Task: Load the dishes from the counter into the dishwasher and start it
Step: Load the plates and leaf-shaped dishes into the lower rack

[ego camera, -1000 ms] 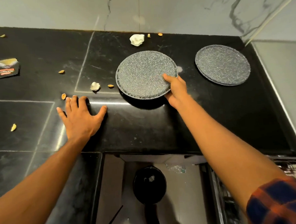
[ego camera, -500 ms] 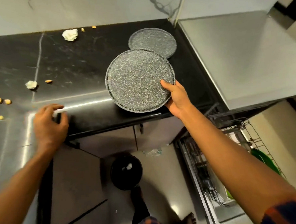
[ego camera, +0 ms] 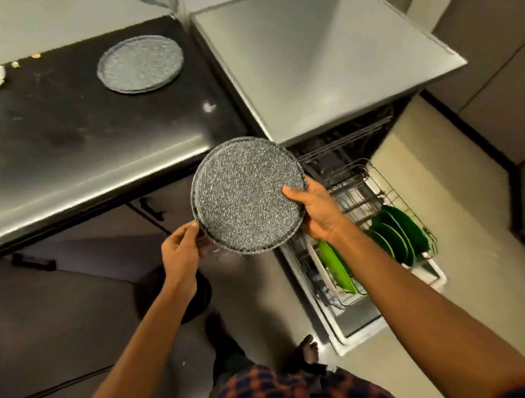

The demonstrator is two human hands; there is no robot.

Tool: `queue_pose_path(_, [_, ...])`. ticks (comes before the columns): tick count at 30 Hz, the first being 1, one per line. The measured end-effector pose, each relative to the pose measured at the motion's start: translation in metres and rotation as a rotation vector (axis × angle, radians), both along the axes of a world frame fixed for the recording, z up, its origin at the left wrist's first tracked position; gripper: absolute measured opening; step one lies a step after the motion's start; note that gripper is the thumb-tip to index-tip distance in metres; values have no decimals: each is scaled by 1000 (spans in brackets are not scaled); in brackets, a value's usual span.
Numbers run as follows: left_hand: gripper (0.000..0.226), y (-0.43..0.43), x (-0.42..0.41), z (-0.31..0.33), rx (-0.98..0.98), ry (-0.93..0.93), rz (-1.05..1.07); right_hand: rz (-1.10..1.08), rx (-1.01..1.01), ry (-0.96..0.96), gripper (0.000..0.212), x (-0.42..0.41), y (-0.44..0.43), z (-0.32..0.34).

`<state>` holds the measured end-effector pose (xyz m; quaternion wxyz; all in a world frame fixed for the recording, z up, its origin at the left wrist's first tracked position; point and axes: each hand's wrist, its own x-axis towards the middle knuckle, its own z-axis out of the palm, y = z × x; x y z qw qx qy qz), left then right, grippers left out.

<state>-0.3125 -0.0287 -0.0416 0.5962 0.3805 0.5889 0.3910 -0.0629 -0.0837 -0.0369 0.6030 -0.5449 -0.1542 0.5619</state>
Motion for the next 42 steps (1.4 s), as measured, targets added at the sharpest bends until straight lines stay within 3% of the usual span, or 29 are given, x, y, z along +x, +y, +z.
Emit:
queue_pose_path(6, [16, -54, 43, -53, -110, 275, -222, -114, -155, -44, 38, 62, -90, -32])
queue_pose_path(11, [15, -82, 68, -100, -207, 457, -424, -283, -319, -175, 44, 114, -145, -65])
queue_pose_path(14, [16, -86, 89, -134, -263, 538, -520, -366, -389, -244, 34, 152, -159, -85])
queue_pose_path(22, [14, -51, 166, -267, -448, 640, -677, -389, -510, -417, 23, 257, -109, -166])
queue_pose_path(27, [21, -4, 185, -415, -465, 751, -799, -239, -554, -598, 40, 305, -68, -262])
queue_pose_path(34, [13, 38, 270, -425, -512, 675, -662, -82, -532, -849, 12, 328, -36, -312])
queue_pose_path(42, [27, 19, 295, -451, -432, 514, -410, -31, -487, -940, 13, 341, -18, -359])
